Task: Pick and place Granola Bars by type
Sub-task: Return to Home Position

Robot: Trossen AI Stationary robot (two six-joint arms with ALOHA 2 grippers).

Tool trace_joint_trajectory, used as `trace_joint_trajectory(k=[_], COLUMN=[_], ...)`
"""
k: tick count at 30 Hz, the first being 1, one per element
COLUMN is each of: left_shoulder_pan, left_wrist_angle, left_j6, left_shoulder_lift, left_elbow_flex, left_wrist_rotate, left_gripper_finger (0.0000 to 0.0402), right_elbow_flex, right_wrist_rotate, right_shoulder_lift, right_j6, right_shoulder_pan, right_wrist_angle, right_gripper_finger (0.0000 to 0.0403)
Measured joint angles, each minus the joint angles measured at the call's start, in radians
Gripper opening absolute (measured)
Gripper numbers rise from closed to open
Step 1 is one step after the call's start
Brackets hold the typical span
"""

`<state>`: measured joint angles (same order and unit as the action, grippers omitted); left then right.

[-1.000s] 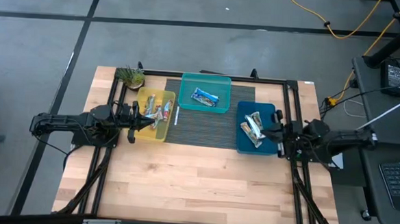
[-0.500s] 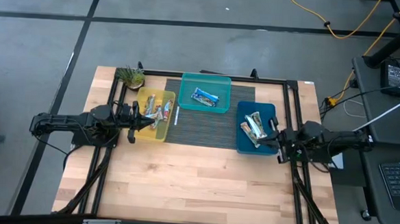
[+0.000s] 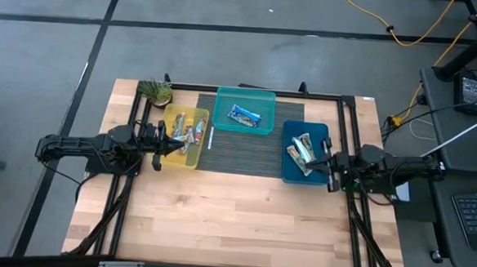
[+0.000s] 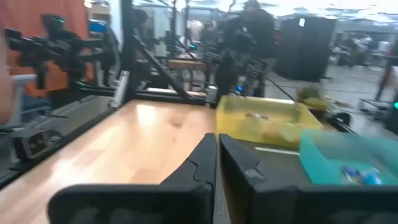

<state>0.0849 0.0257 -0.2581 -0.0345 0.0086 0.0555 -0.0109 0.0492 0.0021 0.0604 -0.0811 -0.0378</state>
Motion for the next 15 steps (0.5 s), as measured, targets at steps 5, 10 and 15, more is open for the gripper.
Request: trace_joint_trajectory(k=[5,10,15], left_shoulder_pan=[0.000,0.000,0.000], left_wrist_angle=[0.000,0.000,0.000], left_j6=[0.000,0.000,0.000], left_shoulder_lift=[0.000,0.000,0.000], left_elbow_flex=[0.000,0.000,0.000], left_wrist_rotate=[0.000,0.000,0.000], left_gripper_finger=[0.0002,0.0005,0.0004], right_elbow_flex=[0.000,0.000,0.000], right_wrist_rotate=[-0.055,-0.055,-0.055], right_shoulder_lift=[0.000,0.000,0.000], right_j6=[-0.010,-0.005,-0.004], right_shoulder_pan=[0.000,0.000,0.000], right_wrist_angle=[0.019,0.019,0.019], right_gripper_finger=[0.0024,0.0025,0.0025])
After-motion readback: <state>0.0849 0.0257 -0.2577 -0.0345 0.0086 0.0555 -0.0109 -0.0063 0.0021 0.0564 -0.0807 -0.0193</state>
